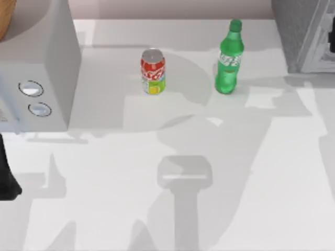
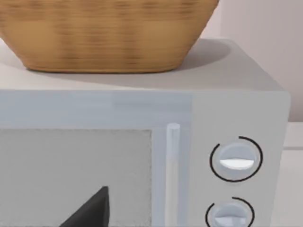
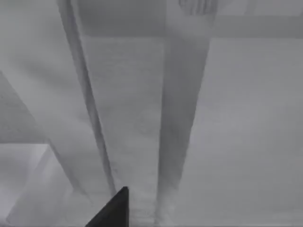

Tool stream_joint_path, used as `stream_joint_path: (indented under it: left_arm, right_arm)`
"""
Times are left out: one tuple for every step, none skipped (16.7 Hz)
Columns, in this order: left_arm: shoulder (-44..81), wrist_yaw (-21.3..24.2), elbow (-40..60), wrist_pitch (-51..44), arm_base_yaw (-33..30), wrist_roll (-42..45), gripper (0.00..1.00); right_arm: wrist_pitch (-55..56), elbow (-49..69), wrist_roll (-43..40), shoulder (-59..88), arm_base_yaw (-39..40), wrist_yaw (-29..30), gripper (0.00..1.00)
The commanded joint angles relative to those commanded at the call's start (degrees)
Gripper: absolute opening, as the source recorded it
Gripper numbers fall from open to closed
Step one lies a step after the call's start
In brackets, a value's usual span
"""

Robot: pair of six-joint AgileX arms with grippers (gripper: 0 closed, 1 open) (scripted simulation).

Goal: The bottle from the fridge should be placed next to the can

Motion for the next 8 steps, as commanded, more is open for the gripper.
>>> stream_joint_path:
  left_arm:
    - [0.0,0.0,0.0,0.0,0.0,0.0,1.0]
    - [0.0,0.0,0.0,0.0,0.0,0.0,1.0]
    - [0.0,0.0,0.0,0.0,0.0,0.0,1.0]
    - [0.0,0.0,0.0,0.0,0.0,0.0,1.0]
    - [0.0,0.0,0.0,0.0,0.0,0.0,1.0]
    - [0.0,0.0,0.0,0.0,0.0,0.0,1.0]
    - [0.0,0.0,0.0,0.0,0.0,0.0,1.0]
    - [0.0,0.0,0.0,0.0,0.0,0.0,1.0]
  right_arm:
    - [-0.6,2.8,0.0,2.2,0.0,0.0,1.0]
    - [-1.1,5.5,0.0,4.2,0.1,0.1,1.0]
    - [-1.6,8.0,0.1,6.1,0.1,0.1,1.0]
    - [-2.0,10.3,0.1,7.8,0.1,0.1,1.0]
    - [-2.4,12.1,0.1,9.2,0.1,0.2,1.0]
    - [-2.7,13.4,0.1,10.1,0.1,0.2,1.0]
    - [-2.8,14.1,0.2,10.7,0.1,0.2,1.0]
    - [-2.9,14.2,0.2,10.7,0.1,0.2,1.0]
